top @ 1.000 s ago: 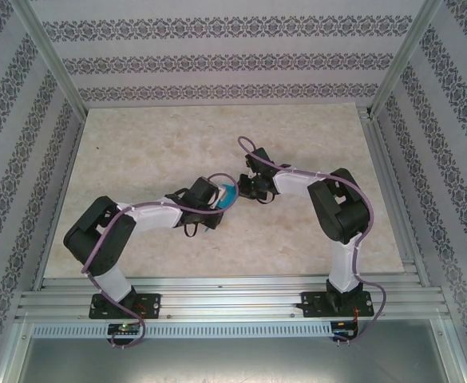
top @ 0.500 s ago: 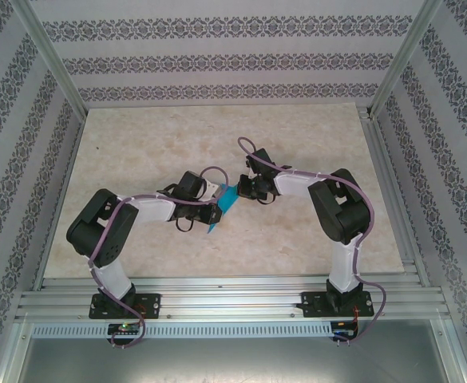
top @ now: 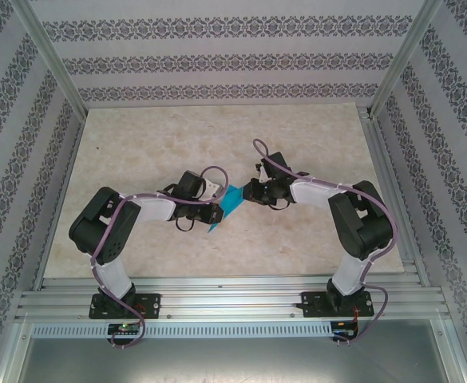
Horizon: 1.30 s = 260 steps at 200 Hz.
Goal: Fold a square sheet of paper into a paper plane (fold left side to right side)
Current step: Fold the wing for the fifth time at the center of the table.
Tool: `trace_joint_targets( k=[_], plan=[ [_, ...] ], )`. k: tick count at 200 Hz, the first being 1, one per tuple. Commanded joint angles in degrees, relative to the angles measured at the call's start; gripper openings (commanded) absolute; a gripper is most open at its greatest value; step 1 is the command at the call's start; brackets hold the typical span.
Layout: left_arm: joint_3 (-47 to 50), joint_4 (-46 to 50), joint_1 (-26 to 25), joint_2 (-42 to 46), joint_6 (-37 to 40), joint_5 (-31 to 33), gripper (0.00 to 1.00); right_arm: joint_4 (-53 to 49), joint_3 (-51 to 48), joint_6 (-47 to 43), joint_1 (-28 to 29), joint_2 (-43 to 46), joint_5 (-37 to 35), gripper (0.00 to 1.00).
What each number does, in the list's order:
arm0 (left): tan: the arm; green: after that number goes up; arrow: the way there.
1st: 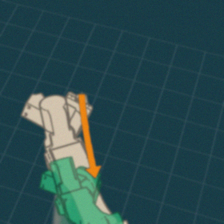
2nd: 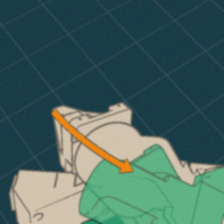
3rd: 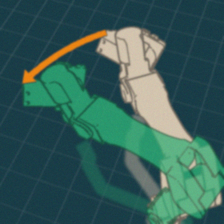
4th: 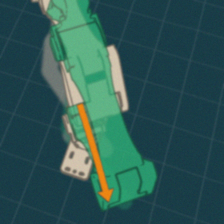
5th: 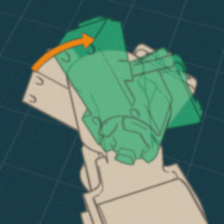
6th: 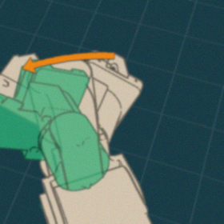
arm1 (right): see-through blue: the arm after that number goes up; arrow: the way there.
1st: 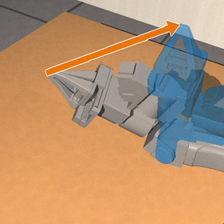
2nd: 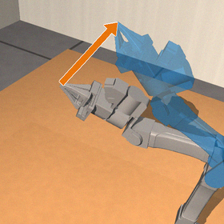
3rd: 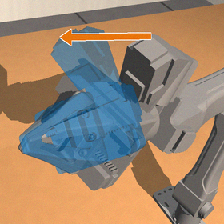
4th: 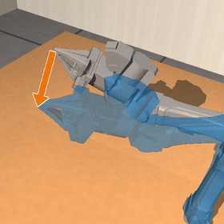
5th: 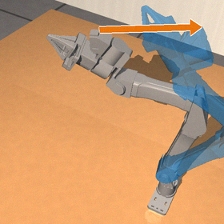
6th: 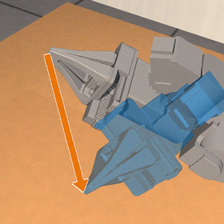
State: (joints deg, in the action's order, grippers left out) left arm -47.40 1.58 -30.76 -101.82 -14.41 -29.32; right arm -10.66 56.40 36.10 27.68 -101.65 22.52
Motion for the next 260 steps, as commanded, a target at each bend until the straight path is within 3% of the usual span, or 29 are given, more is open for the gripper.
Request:
trace_joint_targets(
  k=[1,111,154,260],
  plan=[
    [0.89,-1.54,0.42,-1.11,-0.77,-1.25,0.13,7.50,-2.49,3.53,1.03,1.98,4.89,0.23],
    [0.56,-1.35,0.42,-1.93,0.10,-2.84,0.14,12.54,-0.68,8.36,4.31,-2.56,6.04,0.23],
    [0.62,-1.56,0.40,-1.78,0.24,-4.35,0.15,13.46,-0.34,9.40,4.31,-4.59,5.33,0.19],
    [-2.22,0.93,1.58,1.51,-0.92,-6.30,0.37,10.48,-0.34,8.42,4.13,-5.05,3.23,0.18]
  ],
)
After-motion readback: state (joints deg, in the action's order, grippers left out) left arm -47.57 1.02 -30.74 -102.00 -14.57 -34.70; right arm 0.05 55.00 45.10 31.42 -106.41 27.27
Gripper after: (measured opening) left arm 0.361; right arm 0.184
